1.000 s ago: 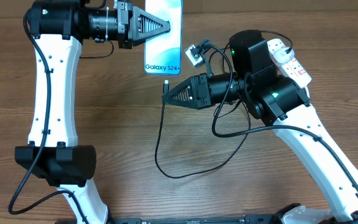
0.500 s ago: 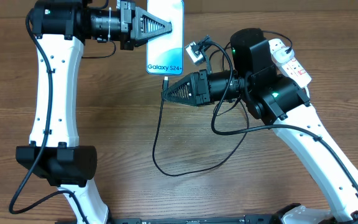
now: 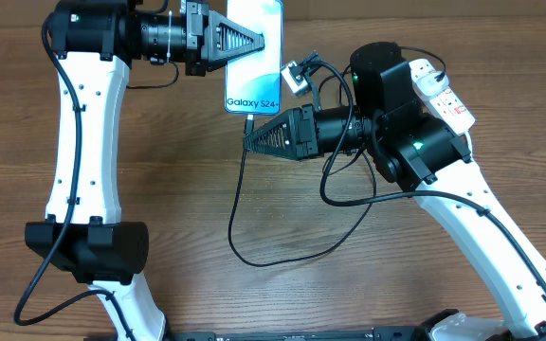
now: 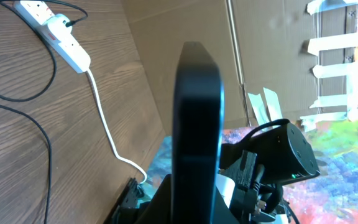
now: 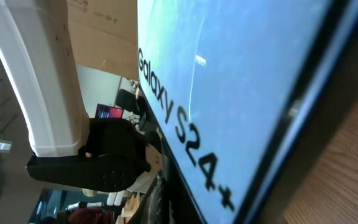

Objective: Plug charger to phone and switch on socket
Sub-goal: 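Open the right gripper, release the plug and back away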

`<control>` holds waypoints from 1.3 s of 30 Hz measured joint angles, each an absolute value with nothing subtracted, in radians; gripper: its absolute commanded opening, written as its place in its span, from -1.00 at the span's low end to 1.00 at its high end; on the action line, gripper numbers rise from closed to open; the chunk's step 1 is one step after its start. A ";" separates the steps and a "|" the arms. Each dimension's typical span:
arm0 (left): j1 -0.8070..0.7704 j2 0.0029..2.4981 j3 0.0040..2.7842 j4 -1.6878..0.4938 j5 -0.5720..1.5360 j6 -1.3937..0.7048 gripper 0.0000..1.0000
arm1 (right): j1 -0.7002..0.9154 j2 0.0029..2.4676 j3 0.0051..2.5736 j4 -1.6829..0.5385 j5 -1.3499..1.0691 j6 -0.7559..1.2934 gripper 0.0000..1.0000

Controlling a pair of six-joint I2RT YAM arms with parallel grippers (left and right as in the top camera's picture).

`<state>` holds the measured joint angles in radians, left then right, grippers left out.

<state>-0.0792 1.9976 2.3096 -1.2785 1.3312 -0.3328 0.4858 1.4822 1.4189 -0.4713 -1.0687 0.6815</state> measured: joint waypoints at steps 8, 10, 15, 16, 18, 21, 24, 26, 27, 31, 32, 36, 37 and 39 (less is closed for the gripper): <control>-0.079 1.998 2.310 -1.279 1.346 -0.310 -0.92 | 0.485 1.482 1.419 -0.472 -1.070 0.681 -0.93; -0.079 1.998 2.310 -1.279 1.352 -0.299 -0.92 | 0.485 1.482 1.419 -0.471 -1.071 0.681 -0.93; -0.078 1.998 2.310 -1.279 1.358 -0.281 -0.91 | 0.483 1.482 1.419 -0.472 -1.074 0.680 -0.93; -0.078 1.998 2.310 -1.279 1.359 -0.281 -0.92 | 0.482 1.482 1.419 -0.471 -1.074 0.680 -0.93; -0.078 1.998 2.310 -1.279 1.365 -0.278 -0.92 | 0.481 1.482 1.419 -0.471 -1.076 0.680 -0.93; -0.078 1.998 2.310 -1.279 1.378 -0.265 -0.92 | 0.479 1.482 1.419 -0.472 -1.082 0.678 -0.93; -0.077 1.998 2.310 -1.279 1.387 -0.258 -0.92 | 0.479 1.482 1.419 -0.472 -1.084 0.671 -0.93; -0.077 1.998 2.310 -1.279 1.389 -0.255 -0.91 | 0.478 1.482 1.419 -0.476 -1.084 0.664 -0.93; -0.077 1.998 2.310 -1.279 1.392 -0.255 -0.92 | 0.479 1.482 1.419 -0.480 -1.084 0.661 -0.93; -0.077 1.998 2.310 -1.279 1.396 -0.254 -0.92 | 0.478 1.482 1.419 -0.483 -1.084 0.654 -0.93; -0.077 1.998 2.310 -1.279 1.400 -0.254 -0.91 | 0.478 1.482 1.419 -0.483 -1.084 0.654 -0.93; -0.077 1.998 2.310 -1.281 1.410 -0.252 -0.92 | 0.477 1.482 1.419 -0.482 -1.084 0.649 -0.93; -0.077 1.998 2.310 -1.282 1.411 -0.252 -0.92 | 0.477 1.482 1.419 -0.482 -1.084 0.648 -0.93; -0.077 1.998 2.310 -1.282 1.411 -0.252 -0.92 | 0.477 1.482 1.419 -0.482 -1.084 0.646 -0.92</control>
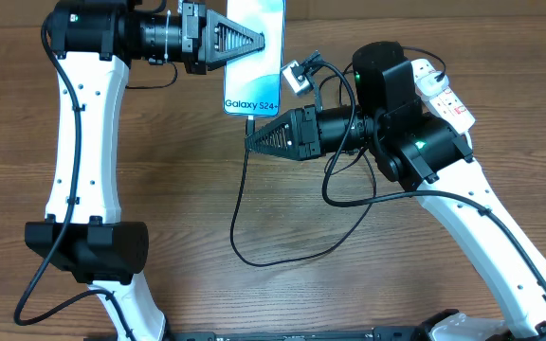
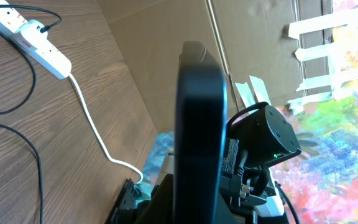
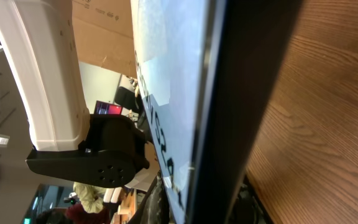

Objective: Plug charger to phone and switch on socket
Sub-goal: 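Open the right gripper, release the plug and back away, then swing the right gripper aside and tilt the phone down with the left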

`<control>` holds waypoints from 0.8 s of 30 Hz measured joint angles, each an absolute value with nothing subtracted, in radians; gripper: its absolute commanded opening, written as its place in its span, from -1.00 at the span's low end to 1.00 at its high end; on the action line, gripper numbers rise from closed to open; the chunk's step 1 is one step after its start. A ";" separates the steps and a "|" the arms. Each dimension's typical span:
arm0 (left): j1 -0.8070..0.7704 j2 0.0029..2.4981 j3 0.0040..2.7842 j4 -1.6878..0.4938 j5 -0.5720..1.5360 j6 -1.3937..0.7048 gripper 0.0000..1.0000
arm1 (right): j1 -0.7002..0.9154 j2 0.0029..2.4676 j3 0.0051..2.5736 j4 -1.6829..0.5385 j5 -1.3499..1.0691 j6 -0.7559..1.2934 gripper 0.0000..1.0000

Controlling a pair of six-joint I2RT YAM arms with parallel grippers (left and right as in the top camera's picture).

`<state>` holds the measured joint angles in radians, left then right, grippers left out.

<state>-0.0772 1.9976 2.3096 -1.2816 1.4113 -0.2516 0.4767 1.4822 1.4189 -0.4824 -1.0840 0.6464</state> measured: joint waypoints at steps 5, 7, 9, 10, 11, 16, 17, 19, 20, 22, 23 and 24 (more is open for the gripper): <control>-0.077 1.998 2.310 -1.282 1.419 -0.251 -0.92 | 0.471 1.482 1.419 -0.483 -1.086 0.646 -0.92; -0.077 1.998 2.310 -1.282 1.420 -0.251 -0.92 | 0.471 1.482 1.419 -0.483 -1.087 0.645 -0.93; -0.077 1.998 2.310 -1.282 1.421 -0.247 -0.92 | 0.471 1.482 1.419 -0.482 -1.088 0.644 -0.93; -0.077 1.998 2.310 -1.282 1.421 -0.245 -0.92 | 0.471 1.482 1.419 -0.482 -1.088 0.644 -0.93; -0.077 1.998 2.310 -1.282 1.421 -0.243 -0.92 | 0.471 1.482 1.419 -0.482 -1.088 0.643 -0.93; -0.077 1.998 2.310 -1.288 1.422 -0.228 -0.92 | 0.471 1.482 1.419 -0.480 -1.089 0.643 -0.93; -0.077 1.998 2.310 -1.293 1.422 -0.224 -0.92 | 0.471 1.482 1.419 -0.481 -1.089 0.644 -0.93; -0.077 1.998 2.310 -1.305 1.422 -0.208 -0.92 | 0.471 1.482 1.419 -0.481 -1.092 0.644 -0.93; -0.077 1.998 2.310 -1.312 1.422 -0.200 -0.92 | 0.471 1.482 1.419 -0.481 -1.093 0.644 -0.92; -0.077 1.998 2.310 -1.321 1.422 -0.188 -0.92 | 0.471 1.482 1.419 -0.482 -1.095 0.645 -0.93; -0.077 1.998 2.310 -1.324 1.422 -0.182 -0.92 | 0.471 1.482 1.419 -0.482 -1.095 0.644 -0.93; -0.077 1.998 2.310 -1.325 1.422 -0.176 -0.91 | 0.471 1.482 1.419 -0.482 -1.095 0.644 -0.93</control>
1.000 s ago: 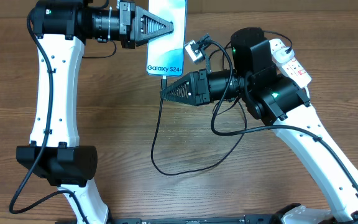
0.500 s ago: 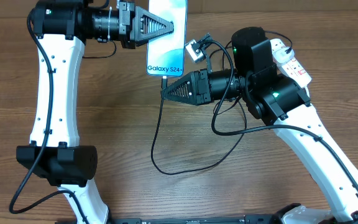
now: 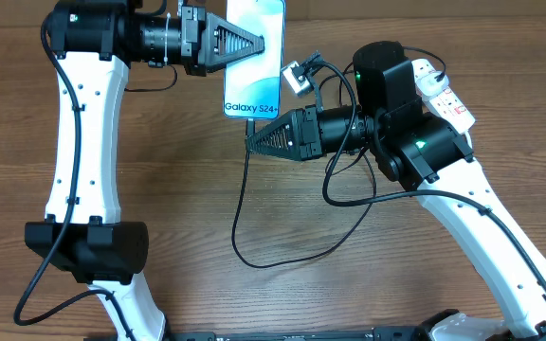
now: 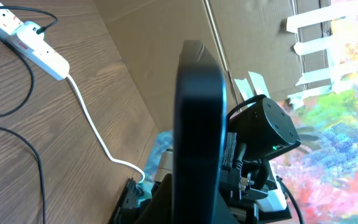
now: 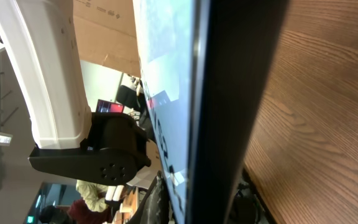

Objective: Plug charger to phone and switch on socket
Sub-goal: 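Swing the right gripper aside and tilt the phone down with the left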

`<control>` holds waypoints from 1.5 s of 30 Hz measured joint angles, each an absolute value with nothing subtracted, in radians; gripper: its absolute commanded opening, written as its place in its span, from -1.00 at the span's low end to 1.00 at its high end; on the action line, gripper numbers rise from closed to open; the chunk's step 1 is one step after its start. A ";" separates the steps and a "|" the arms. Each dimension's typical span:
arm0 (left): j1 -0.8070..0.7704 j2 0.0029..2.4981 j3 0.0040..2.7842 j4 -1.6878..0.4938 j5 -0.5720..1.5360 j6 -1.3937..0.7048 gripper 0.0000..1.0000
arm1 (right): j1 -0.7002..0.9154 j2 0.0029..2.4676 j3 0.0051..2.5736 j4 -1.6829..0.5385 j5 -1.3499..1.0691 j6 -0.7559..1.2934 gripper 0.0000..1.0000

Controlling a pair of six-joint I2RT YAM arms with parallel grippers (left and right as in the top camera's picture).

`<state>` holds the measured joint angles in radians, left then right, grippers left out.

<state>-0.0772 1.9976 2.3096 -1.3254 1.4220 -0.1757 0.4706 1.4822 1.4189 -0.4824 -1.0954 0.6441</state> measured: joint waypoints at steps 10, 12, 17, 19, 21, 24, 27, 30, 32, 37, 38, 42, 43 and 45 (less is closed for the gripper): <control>-0.077 1.998 2.310 -1.399 1.429 -0.101 -0.92 | 0.466 1.482 1.417 -0.484 -1.118 0.645 -0.93; -0.077 1.998 2.310 -1.400 1.429 -0.097 -0.92 | 0.465 1.482 1.417 -0.482 -1.119 0.644 -0.92; -0.079 1.998 2.310 -1.413 1.414 -0.094 -0.92 | 0.459 1.482 1.417 -0.472 -1.104 0.652 -0.07; -0.086 1.998 2.310 -1.414 1.398 -0.095 -0.92 | 0.452 1.482 1.417 -0.471 -1.092 0.654 0.28; -0.090 1.998 2.310 -1.412 1.380 -0.097 -0.92 | 0.446 1.482 1.417 -0.472 -1.085 0.653 0.65; -0.087 1.998 2.310 -1.398 1.353 -0.102 -0.92 | 0.446 1.482 1.417 -0.480 -1.077 0.651 0.81; -0.064 1.998 2.310 -1.395 1.314 -0.110 -0.92 | 0.446 1.482 1.417 -0.521 -1.050 0.650 0.82; -0.039 1.998 2.310 -1.395 1.258 -0.120 -0.92 | 0.446 1.482 1.417 -0.583 -0.989 0.651 0.83; -0.024 1.998 2.310 -1.399 1.208 -0.124 -0.92 | 0.446 1.482 1.417 -0.627 -0.935 0.650 0.84; -0.028 1.998 2.310 -1.446 1.100 -0.128 -0.92 | 0.446 1.482 1.417 -0.741 -0.756 0.631 0.85; -0.033 1.998 2.310 -1.454 1.076 -0.128 -0.92 | 0.446 1.482 1.417 -0.759 -0.723 0.627 0.85; -0.039 2.003 2.310 -1.474 0.984 -0.128 -0.91 | 0.446 1.482 1.417 -0.823 -0.595 0.616 0.90; -0.040 2.006 2.310 -1.475 0.971 -0.128 -0.92 | 0.446 1.482 1.417 -0.828 -0.584 0.616 0.90; -0.047 2.020 2.310 -1.474 0.944 -0.128 -0.91 | 0.446 1.482 1.417 -0.847 -0.542 0.612 0.91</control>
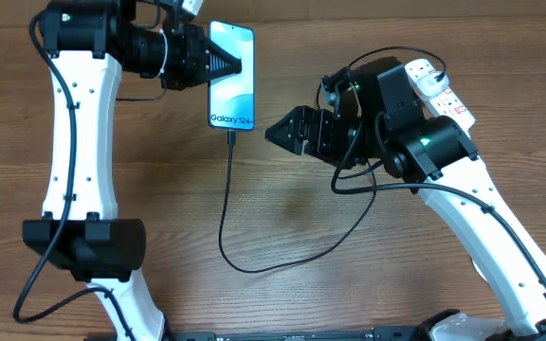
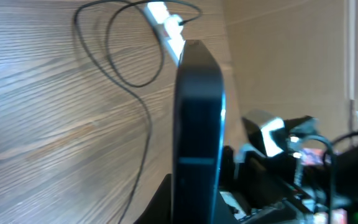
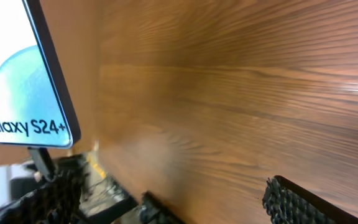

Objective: Plug charger to phone and switch on socket
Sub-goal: 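Swing the right gripper aside and tilt the phone down with the left, then lay the phone flat on the table with the left gripper and release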

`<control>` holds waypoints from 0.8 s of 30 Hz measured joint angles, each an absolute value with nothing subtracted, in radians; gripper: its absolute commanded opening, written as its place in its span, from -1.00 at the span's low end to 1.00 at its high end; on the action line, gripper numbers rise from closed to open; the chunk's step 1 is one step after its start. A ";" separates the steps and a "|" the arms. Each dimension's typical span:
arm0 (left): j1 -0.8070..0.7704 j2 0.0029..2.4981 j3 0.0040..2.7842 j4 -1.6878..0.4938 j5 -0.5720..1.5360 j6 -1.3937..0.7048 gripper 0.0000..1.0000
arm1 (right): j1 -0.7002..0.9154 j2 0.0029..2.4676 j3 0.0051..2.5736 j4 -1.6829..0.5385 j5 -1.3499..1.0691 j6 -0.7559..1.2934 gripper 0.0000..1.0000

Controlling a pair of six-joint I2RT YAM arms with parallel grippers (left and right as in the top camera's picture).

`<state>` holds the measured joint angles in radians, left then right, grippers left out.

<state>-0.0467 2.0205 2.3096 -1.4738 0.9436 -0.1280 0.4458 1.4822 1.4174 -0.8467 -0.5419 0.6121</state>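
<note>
My left gripper (image 1: 238, 68) is shut on a phone (image 1: 230, 85) and holds it above the table; the lit screen reads "Galaxy S24+". In the left wrist view the phone (image 2: 197, 124) shows edge-on between the jaws. A black charger cable (image 1: 224, 204) hangs from its bottom edge, and the plug (image 3: 40, 159) sits in the port. The cable loops over the table towards the right arm. My right gripper (image 1: 273, 134) is open and empty, apart from the phone on its right. One finger (image 3: 303, 202) shows over bare wood. The white socket strip (image 1: 436, 87) lies at the far right.
The wooden table (image 1: 282, 284) carries the cable's loop in the middle. My right arm's body (image 1: 415, 142) stands between the phone and the socket strip. The strip (image 2: 165, 18) and its own cable show far off in the left wrist view. A cardboard wall (image 2: 291, 56) bounds the back.
My right gripper was shut-looking and tight under the phone's bottom edge; now it is open and further right. The left gripper has carried the phone to the left, and the cable hangs from it.
At all three earlier moments my left gripper held the phone at the back middle, with the right gripper's tip pressed against its lower end where the cable ends. The phone tilted a little between them. Now the cable stays in the phone and the right gripper stands off, open.
</note>
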 measured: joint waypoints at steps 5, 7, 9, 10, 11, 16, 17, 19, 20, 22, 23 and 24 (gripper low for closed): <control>-0.069 2.100 2.310 -1.481 0.825 -0.128 -0.92 | 0.446 1.482 1.417 -0.862 -0.485 0.608 0.91; -0.083 2.148 2.310 -1.486 0.796 -0.128 -0.92 | 0.446 1.482 1.417 -0.869 -0.471 0.606 0.91; -0.102 2.202 2.310 -1.485 0.781 -0.128 -0.92 | 0.446 1.482 1.417 -0.871 -0.455 0.606 0.91; -0.112 2.223 2.309 -1.482 0.776 -0.128 -0.91 | 0.446 1.482 1.417 -0.872 -0.447 0.606 0.91; -0.120 2.241 2.309 -1.478 0.774 -0.128 -0.92 | 0.446 1.482 1.417 -0.875 -0.440 0.606 0.91; -0.172 2.327 2.308 -1.451 0.769 -0.128 -0.92 | 0.446 1.482 1.417 -0.884 -0.412 0.605 0.91; -0.181 2.342 2.308 -1.446 0.770 -0.128 -0.91 | 0.446 1.482 1.417 -0.886 -0.402 0.605 0.91; -0.193 2.363 2.308 -1.441 0.772 -0.128 -0.92 | 0.446 1.482 1.417 -0.896 -0.384 0.605 0.91; -0.200 2.376 2.308 -1.435 0.774 -0.128 -0.92 | 0.446 1.482 1.417 -0.903 -0.373 0.605 0.91; -0.209 2.400 2.308 -1.420 0.774 -0.128 -0.92 | 0.446 1.482 1.417 -0.918 -0.353 0.604 0.91; -0.212 2.413 2.308 -1.413 0.775 -0.128 -0.91 | 0.446 1.482 1.417 -0.923 -0.344 0.603 0.91; -0.212 2.424 2.308 -1.406 0.775 -0.128 -0.91 | 0.446 1.482 1.417 -0.928 -0.337 0.603 0.91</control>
<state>-0.2119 2.4237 2.3081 -1.4063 0.7753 -0.1276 0.4458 1.4822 1.4174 -0.9279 -0.3374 0.6029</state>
